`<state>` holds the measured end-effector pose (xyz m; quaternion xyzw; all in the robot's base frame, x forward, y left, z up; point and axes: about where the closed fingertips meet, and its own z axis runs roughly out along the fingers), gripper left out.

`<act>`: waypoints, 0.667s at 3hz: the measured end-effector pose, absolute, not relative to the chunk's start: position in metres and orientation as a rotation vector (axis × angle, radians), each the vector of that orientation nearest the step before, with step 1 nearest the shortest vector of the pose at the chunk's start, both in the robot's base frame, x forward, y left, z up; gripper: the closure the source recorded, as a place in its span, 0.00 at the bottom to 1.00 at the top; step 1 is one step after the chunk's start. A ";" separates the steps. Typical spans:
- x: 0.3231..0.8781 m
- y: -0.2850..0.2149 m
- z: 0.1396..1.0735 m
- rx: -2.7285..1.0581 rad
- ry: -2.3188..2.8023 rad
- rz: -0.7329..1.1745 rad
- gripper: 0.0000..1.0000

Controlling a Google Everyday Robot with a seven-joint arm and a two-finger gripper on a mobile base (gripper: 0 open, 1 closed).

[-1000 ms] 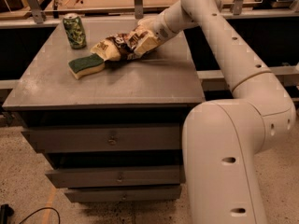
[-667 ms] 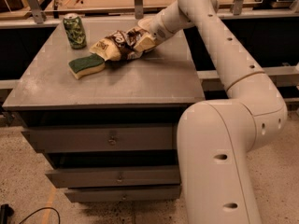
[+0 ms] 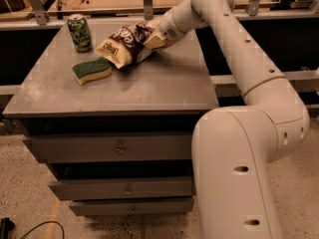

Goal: Pick brown chip bag

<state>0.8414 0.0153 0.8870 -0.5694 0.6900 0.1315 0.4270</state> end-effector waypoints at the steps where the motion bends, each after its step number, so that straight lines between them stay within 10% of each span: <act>1: 0.835 0.002 0.932 -1.345 1.617 0.272 1.00; 2: 0.813 -0.002 0.976 -1.281 1.518 0.214 1.00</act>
Offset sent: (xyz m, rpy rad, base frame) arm -0.0797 -0.0237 0.1392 0.1756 -0.4005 -0.0905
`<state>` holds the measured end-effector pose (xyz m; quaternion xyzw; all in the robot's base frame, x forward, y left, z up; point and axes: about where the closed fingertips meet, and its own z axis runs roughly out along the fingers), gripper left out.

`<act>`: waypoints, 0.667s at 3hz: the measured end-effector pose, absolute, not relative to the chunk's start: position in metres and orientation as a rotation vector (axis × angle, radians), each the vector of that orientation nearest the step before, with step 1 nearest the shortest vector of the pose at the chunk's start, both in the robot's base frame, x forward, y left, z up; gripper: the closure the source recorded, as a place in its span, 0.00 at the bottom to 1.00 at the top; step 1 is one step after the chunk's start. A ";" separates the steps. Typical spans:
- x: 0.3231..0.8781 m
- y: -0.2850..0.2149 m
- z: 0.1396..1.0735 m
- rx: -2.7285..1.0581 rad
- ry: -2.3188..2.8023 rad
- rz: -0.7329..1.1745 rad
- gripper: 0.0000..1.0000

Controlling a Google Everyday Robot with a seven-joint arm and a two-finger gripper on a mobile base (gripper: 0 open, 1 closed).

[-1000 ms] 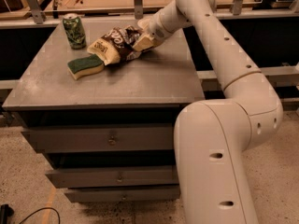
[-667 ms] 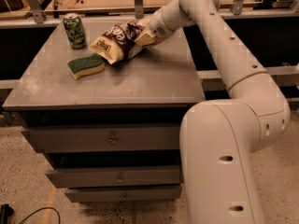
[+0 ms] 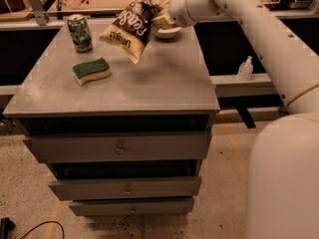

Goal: Pick brown chip bag

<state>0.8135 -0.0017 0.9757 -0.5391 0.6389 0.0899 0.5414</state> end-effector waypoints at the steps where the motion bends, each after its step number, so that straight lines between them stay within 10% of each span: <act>1: 0.790 0.007 1.004 -1.256 1.440 0.186 1.00; 2: 0.788 0.011 1.003 -1.256 1.437 0.190 1.00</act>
Offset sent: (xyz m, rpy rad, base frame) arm -0.0213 0.0074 0.0258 0.0260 -0.0703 0.0048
